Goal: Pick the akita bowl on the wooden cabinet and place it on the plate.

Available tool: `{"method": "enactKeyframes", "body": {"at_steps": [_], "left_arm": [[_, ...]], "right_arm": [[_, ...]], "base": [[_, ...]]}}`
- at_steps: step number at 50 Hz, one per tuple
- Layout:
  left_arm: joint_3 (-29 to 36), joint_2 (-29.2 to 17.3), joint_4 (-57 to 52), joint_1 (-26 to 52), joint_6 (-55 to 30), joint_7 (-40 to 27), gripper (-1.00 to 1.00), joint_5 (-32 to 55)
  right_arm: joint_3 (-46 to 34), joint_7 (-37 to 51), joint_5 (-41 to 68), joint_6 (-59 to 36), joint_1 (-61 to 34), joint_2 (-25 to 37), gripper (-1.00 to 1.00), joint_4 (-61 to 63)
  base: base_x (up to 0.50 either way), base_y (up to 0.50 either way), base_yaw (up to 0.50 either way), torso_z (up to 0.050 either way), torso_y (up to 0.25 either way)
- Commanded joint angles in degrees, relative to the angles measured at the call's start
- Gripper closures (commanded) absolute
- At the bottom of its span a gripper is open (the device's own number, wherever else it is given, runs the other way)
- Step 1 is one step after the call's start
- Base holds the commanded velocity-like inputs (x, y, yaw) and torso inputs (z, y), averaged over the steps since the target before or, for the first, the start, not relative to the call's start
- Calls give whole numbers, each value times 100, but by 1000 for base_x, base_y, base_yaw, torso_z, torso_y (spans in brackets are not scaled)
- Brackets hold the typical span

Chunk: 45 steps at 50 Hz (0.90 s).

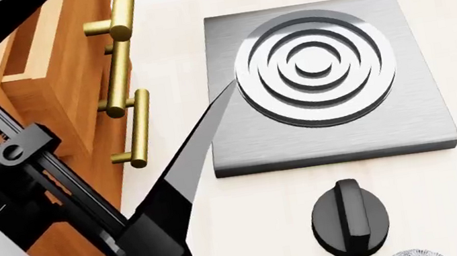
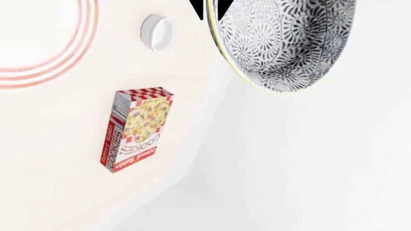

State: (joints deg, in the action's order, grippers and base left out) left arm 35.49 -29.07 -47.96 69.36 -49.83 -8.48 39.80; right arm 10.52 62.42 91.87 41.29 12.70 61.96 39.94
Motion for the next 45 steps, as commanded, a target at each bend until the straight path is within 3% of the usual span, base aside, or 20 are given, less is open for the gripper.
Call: {"method": "enactKeyframes", "body": {"at_steps": [1,8,34,45], "left_arm": [[28,-11,29,-13,45,-3,-100,-13],[30,-29,21,-17,58,-14,-100,-5],[75,-72,39,-68,151,-32,-100,-12],[95,-97,54,-111,209,-45,-100,-35]], "right_arm": [[274,-163,-21,-18,276,-153,100,-156],[467,-181,-15,14,517,-276,100,-219],[33,-423,-30,-238,341,-559,100,-976],[-600,-442,-34,-677,-222,-553,100,-1449]], "base": [[0,0,0,0,0],[0,0,0,0,0],[0,0,0,0,0],[0,0,0,0,0]]}}
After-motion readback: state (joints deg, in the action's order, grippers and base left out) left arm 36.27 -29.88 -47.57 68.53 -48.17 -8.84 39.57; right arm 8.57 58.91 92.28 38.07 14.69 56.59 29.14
